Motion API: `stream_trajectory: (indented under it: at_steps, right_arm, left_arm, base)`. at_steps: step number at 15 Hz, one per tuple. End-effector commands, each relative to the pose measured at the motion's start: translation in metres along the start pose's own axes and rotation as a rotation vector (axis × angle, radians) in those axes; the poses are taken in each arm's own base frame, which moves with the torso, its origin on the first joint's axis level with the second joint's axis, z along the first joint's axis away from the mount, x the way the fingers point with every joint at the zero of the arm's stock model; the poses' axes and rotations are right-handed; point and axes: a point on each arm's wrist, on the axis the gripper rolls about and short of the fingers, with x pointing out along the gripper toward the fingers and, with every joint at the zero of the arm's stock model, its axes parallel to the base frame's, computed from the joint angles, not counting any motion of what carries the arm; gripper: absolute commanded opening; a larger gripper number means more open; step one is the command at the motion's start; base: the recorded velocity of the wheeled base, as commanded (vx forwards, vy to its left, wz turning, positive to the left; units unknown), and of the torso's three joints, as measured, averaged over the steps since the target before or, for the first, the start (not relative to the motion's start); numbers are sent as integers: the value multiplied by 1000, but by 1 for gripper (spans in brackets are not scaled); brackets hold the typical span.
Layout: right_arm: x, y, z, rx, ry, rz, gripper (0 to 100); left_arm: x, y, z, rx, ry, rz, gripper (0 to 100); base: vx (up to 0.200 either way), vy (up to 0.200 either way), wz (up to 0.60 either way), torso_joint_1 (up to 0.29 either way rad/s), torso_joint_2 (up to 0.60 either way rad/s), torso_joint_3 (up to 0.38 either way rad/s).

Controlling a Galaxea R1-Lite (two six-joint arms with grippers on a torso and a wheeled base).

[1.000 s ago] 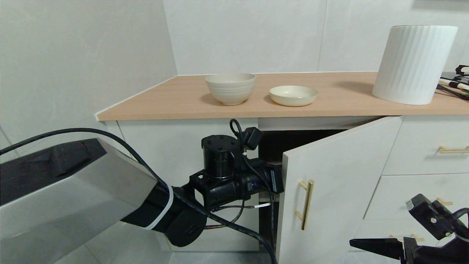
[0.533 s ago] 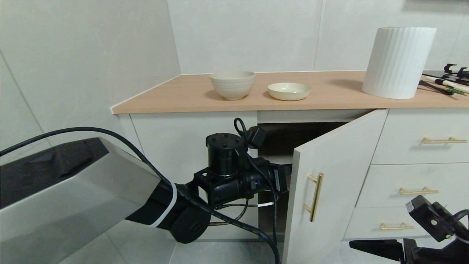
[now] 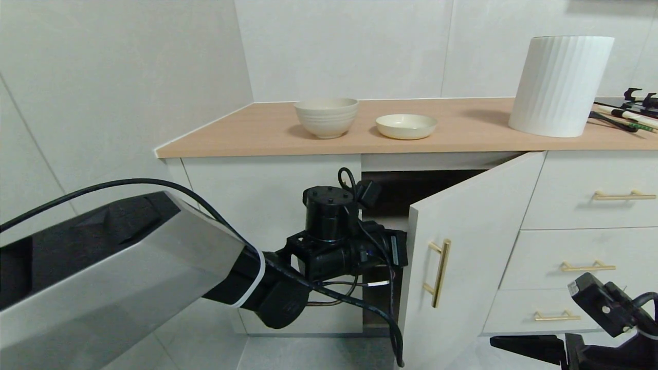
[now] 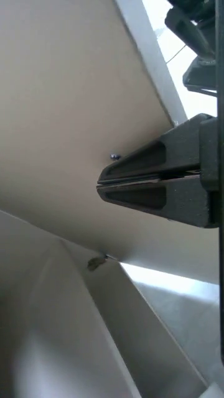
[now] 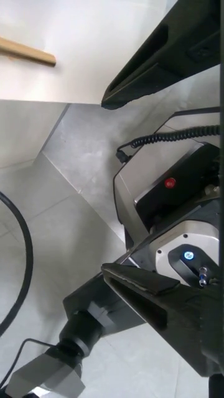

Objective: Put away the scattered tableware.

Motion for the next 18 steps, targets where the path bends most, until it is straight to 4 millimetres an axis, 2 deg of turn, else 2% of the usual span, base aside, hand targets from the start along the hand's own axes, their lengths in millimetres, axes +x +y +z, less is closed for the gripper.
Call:
stream_trajectory:
  at_steps: [1, 7, 10, 12, 14, 15, 17, 18]
  right_arm:
    - [0, 0, 0, 0, 0, 1, 100]
    - [-2, 1, 0, -5, -9, 6, 100]
    - [-1, 1, -2, -1, 4, 6, 100]
    - [-7, 5, -4, -9, 2, 79, 100]
    - [-19, 11, -8, -31, 4, 213, 100]
    - [-30, 19, -10, -62, -8, 329, 100]
    - [-34, 26, -12, -67, 18, 364, 100]
    - [-34, 26, -11, -60, 30, 361, 100]
  left_arm:
    - [3, -2, -2, 1, 5, -8, 0]
    - [9, 2, -8, 0, 13, -5, 0]
    - [14, -8, -11, 9, 21, -25, 0]
    - [16, -36, -13, 21, 46, -43, 0]
    - [15, -74, -27, 111, 89, -124, 0]
    - [9, -99, -40, 208, 128, -201, 0]
    - [-9, -103, -44, 221, 150, -223, 0]
    - [-20, -88, -37, 210, 123, -187, 0]
  base:
    - [-200, 0, 0, 17, 7, 2]
    - [0, 0, 0, 0, 0, 0]
    - [0, 0, 0, 0, 0, 0]
    - [0, 0, 0, 0, 0, 0]
    - [0, 0, 0, 0, 0, 0]
    - [0, 0, 0, 0, 0, 0]
    - [0, 0, 0, 0, 0, 0]
    - [0, 0, 0, 0, 0, 0]
